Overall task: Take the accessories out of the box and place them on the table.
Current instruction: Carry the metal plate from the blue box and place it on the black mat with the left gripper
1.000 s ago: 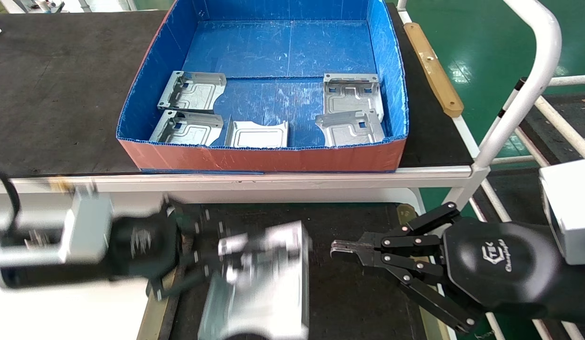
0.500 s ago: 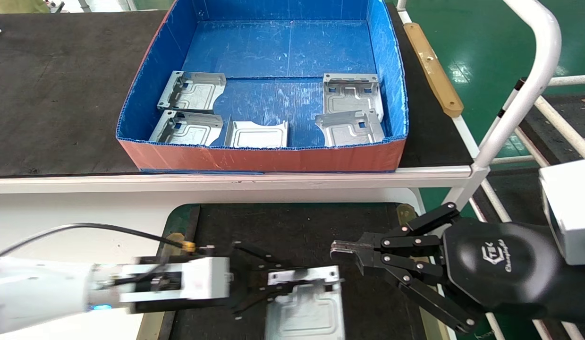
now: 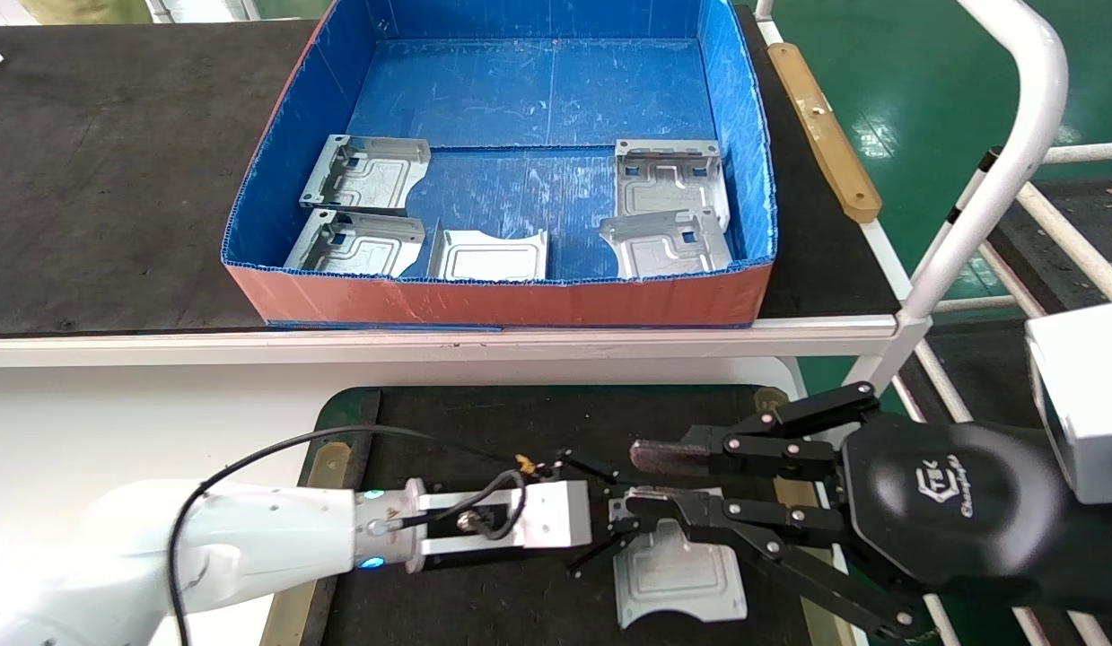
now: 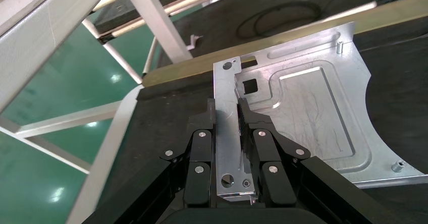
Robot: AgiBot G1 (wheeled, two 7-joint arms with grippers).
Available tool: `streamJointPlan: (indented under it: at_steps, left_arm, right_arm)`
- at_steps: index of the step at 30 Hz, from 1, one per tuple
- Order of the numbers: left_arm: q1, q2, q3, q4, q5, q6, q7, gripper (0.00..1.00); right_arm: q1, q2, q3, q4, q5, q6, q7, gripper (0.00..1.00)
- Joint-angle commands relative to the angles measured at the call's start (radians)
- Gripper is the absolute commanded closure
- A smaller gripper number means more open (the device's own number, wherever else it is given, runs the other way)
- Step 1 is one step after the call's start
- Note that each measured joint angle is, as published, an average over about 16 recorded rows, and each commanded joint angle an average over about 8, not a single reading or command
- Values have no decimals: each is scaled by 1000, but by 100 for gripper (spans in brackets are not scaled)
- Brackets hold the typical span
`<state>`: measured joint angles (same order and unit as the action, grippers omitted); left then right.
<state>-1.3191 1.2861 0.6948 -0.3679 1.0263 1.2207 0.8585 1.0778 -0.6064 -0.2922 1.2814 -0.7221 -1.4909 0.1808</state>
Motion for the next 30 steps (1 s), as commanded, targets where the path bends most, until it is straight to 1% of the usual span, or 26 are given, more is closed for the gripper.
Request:
streamJointPlan:
  at_steps: [1, 5, 9, 15, 18, 23, 30]
  left_arm:
    - [-16, 34, 2, 48, 9, -17, 34, 100]
    - [-38, 66, 9, 97, 8, -52, 78, 100]
    - [-44, 78, 26, 101, 1, -116, 98, 100]
    - [-37, 83, 72, 51, -23, -242, 79, 100]
    - [-33, 83, 100, 17, -43, -284, 58, 100]
    - [-32, 81, 146, -26, -84, -317, 20, 100]
    - [-38, 78, 207, -45, -131, -312, -9, 100]
  right_arm:
    - [0, 0, 0, 0, 0, 0, 0, 0]
    - [0, 0, 0, 0, 0, 0, 0, 0]
    - [0, 0, -1, 0, 0, 0, 0, 0]
    - [0, 0, -1, 0, 1, 0, 0, 0]
    - [0, 0, -1, 0, 1, 0, -1, 0]
    - [0, 1, -1, 0, 1, 1, -1, 0]
    - [0, 1, -2, 0, 1, 1, -1, 0]
